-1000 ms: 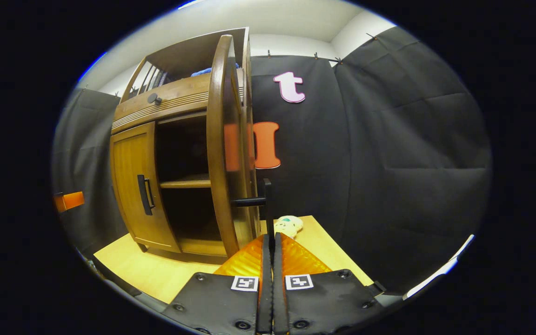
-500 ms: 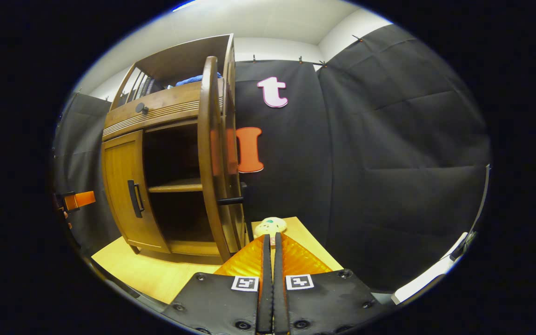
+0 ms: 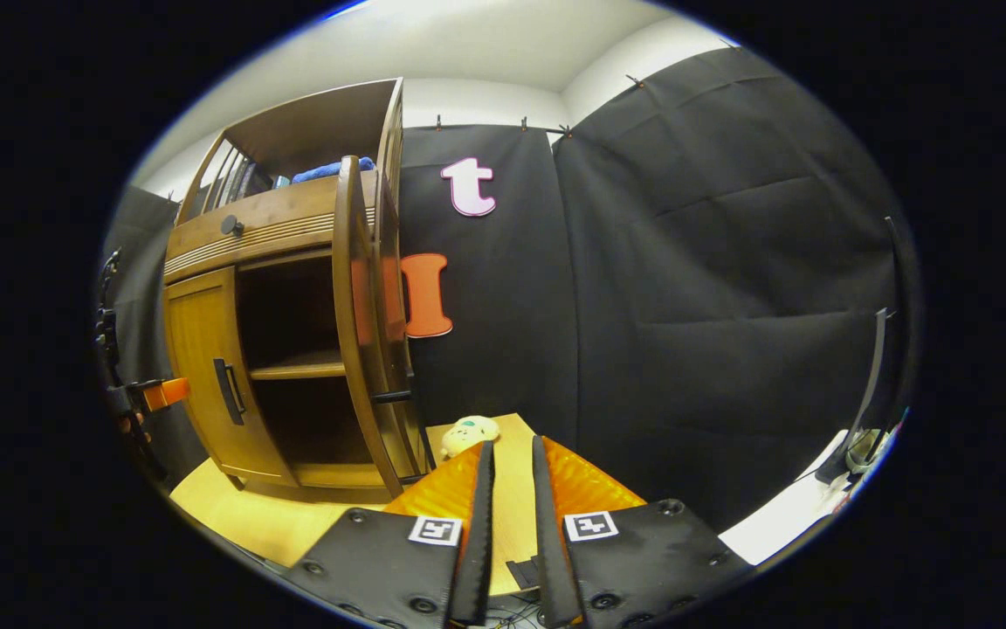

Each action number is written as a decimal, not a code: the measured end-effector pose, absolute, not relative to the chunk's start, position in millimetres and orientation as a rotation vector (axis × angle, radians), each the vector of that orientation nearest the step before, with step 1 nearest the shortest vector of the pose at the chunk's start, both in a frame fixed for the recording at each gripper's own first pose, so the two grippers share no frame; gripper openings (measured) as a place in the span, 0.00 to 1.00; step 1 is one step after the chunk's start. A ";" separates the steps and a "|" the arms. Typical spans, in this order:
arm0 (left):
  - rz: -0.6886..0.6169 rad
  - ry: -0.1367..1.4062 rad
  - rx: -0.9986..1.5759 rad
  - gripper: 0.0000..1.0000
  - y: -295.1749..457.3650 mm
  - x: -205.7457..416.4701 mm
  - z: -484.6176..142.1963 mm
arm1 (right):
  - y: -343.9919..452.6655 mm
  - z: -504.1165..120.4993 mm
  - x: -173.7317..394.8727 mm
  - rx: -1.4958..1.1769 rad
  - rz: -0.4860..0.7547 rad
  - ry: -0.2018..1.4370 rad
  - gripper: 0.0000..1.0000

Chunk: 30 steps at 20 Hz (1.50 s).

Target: Open the right door of the double-door shoe cabinet with the right hand, and open the left door with the left hand.

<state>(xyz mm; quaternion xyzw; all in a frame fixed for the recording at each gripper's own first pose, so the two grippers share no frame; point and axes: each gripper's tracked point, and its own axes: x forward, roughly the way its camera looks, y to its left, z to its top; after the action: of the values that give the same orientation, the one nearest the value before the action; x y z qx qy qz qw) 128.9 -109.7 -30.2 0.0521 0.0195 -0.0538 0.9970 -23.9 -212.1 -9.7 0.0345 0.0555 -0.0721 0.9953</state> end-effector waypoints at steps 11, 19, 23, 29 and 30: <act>-0.089 0.052 0.150 0.89 -100.8 216.1 -59.9 | -218.8 -9.5 -28.8 0.067 -0.224 0.127 0.79; -0.089 0.089 0.111 0.89 -93.9 245.9 -92.6 | -228.0 -9.1 -31.2 0.058 -0.283 0.142 0.93; -0.123 0.097 0.080 0.84 -93.0 261.2 -98.8 | -232.2 -12.8 -33.0 0.060 -0.304 0.152 0.96; -0.183 0.096 0.095 0.49 -110.4 263.2 -101.2 | -237.9 -18.5 -34.5 0.073 -0.321 0.165 0.95; -0.182 0.098 0.095 0.41 -111.1 262.5 -102.3 | -237.0 -18.3 -33.6 0.075 -0.321 0.166 0.94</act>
<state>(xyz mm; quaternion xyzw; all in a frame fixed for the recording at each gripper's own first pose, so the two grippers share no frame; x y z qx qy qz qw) 262.5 -111.1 -102.3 0.0475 0.0487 -0.0908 0.9935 -33.6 -237.0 -18.3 0.0371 0.0825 -0.1594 0.9831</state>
